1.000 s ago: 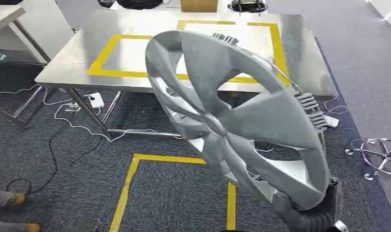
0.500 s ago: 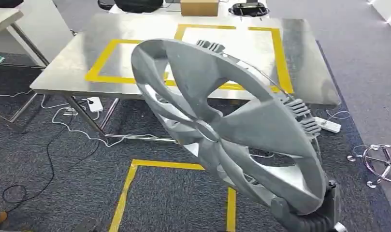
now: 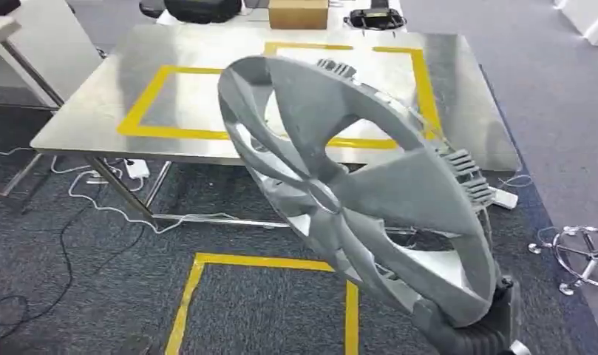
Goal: Take the parts from the cabinet and place them on the table.
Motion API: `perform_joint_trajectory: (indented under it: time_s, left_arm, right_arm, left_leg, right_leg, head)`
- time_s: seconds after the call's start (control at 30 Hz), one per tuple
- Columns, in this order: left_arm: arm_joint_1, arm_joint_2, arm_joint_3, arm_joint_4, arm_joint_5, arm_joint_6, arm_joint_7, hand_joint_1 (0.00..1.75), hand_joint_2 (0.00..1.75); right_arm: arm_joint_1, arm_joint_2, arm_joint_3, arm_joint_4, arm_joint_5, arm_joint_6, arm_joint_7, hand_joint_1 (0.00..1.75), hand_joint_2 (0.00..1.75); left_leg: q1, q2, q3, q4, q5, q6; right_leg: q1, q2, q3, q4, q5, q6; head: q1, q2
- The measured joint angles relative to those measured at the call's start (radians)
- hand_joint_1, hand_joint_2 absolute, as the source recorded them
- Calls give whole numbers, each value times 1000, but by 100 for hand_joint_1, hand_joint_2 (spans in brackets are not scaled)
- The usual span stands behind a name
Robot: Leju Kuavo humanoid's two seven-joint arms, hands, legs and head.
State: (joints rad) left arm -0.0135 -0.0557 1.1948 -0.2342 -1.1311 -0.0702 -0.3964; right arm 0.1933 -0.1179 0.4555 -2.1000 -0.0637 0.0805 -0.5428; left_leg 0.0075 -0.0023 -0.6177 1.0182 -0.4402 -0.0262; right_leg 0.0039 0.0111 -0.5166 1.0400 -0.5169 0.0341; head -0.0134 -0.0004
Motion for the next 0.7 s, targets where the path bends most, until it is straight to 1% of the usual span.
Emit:
perform_joint_trajectory:
  time_s: [0.03,0.07,0.1,0.13,0.17,0.2,0.23,0.27,0.3,0.37,0.4,0.43,0.47,0.5,0.53,0.57,0.6,0.63,0.67,0.7]
  left_arm:
    - [1,-2,0,0,0,0,0,0,0]
    - [1,-3,0,0,0,0,0,0,0]
    - [1,-2,0,0,0,0,0,0,0]
    - [1,-1,0,0,0,0,0,0,0]
    - [0,-1,0,0,0,1,0,0,0]
    - [1,-1,0,0,0,1,0,0,0]
    - [1,-1,0,0,0,1,0,0,0]
    - [2,-1,0,0,0,1,0,0,0]
    - [3,-1,0,0,0,1,0,0,0]
    - [3,-1,0,0,0,1,0,0,0]
    - [4,-1,1,0,-1,1,0,0,0]
    - [1,-1,1,0,-1,1,0,0,0]
    - [-1,-1,2,0,-1,1,0,0,0]
    - [0,-2,2,0,-1,1,0,0,0]
    - [0,-2,2,0,-2,1,0,0,0]
    - [-2,-1,2,0,-2,1,0,0,0]
    - [-4,-2,2,0,-2,1,0,0,0]
    - [-5,-5,2,0,-2,1,0,0,0]
    - [-5,-7,3,0,-3,1,0,0,0]
    - [-4,-7,4,0,-3,1,0,0,0]
  right_arm:
    - [2,0,0,0,0,0,0,175,175]
    - [0,0,0,-1,0,0,1,175,175]
    - [-1,0,1,-4,0,-1,1,175,175]
    - [-1,0,1,-4,0,-2,0,175,175]
    - [-1,0,1,-4,0,-2,-1,175,175]
    - [0,0,2,-4,0,-2,-1,175,175]
    - [1,0,2,-4,0,-2,0,175,175]
    - [2,-1,2,-3,0,-2,0,175,175]
    - [2,-1,2,-3,0,-2,1,175,175]
    - [1,-1,2,-4,0,-2,0,175,175]
    - [0,-1,2,-5,0,-2,0,175,175]
    - [-1,-1,2,-5,0,-2,0,175,175]
    - [-1,-1,2,-6,0,-2,-1,175,175]
    - [2,-1,2,-8,0,-2,-1,175,175]
    - [1,-2,2,-8,1,-2,0,175,175]
    - [1,-2,2,-8,1,-2,1,175,175]
    - [-1,-2,1,-9,2,-4,2,175,175]
    - [-5,-2,0,-9,4,-5,3,175,175]
    - [-9,-2,0,-9,8,-6,3,175,175]
    - [-11,-2,0,-9,11,-6,5,175,175]
  left_leg:
    - [1,1,5,0,-4,7]
    - [4,-1,16,-1,-4,12]
    - [4,-1,24,-1,-10,20]
    - [4,-1,28,-1,-16,25]
    - [3,-1,33,-1,-21,28]
    - [3,-1,38,-1,-28,28]
    - [2,-1,46,-1,-35,29]
    - [2,-2,57,-1,-43,28]
    - [2,-3,69,-1,-52,27]
    - [2,-5,98,-1,-70,22]
    - [2,-5,105,-3,-79,18]
    - [-1,-7,107,-1,-83,12]
    - [-1,-6,104,-6,-86,5]
    - [-1,-4,112,-1,-82,-2]
    - [-1,-4,116,-4,-79,-7]
    - [-1,-4,113,1,-85,-10]
    - [-1,-3,103,30,-86,-13]
    - [-1,-3,73,83,-101,-17]
    - [1,-3,24,159,-132,-23]
    - [1,-3,-26,229,-167,-26]
  right_leg:
    - [1,0,5,-7,-6,3]
    - [-1,-2,5,-1,-16,9]
    - [-1,-3,-10,37,-28,14]
    - [-2,-3,-52,110,-52,18]
    - [-3,-3,-105,197,-86,21]
    - [-3,-3,-153,270,-115,23]
    - [-3,-3,-188,312,-122,22]
    - [-3,-3,-201,306,-99,21]
    - [-3,-3,-192,257,-51,19]
    - [-3,-3,-139,96,67,11]
    - [-2,-5,-123,40,101,8]
    - [3,-7,-123,18,59,4]
    - [4,-6,-115,22,66,-8]
    - [5,-4,-118,16,74,-13]
    - [5,-3,-114,13,73,-18]
    - [-3,-2,-98,8,75,-23]
    - [-4,-4,-89,4,71,-28]
    - [-4,-5,-83,1,68,-34]
    - [-4,-5,-81,1,63,-37]
    - [-4,-4,-79,1,58,-38]
  head:
    - [2,0]
    - [2,0]
    - [6,0]
    - [9,0]
    - [10,0]
    - [11,0]
    - [10,0]
    - [11,0]
    - [11,0]
    - [11,0]
    - [12,0]
    - [11,0]
    - [11,0]
    - [11,0]
    - [11,0]
    - [9,0]
    - [10,0]
    - [3,0]
    - [5,0]
    - [3,0]
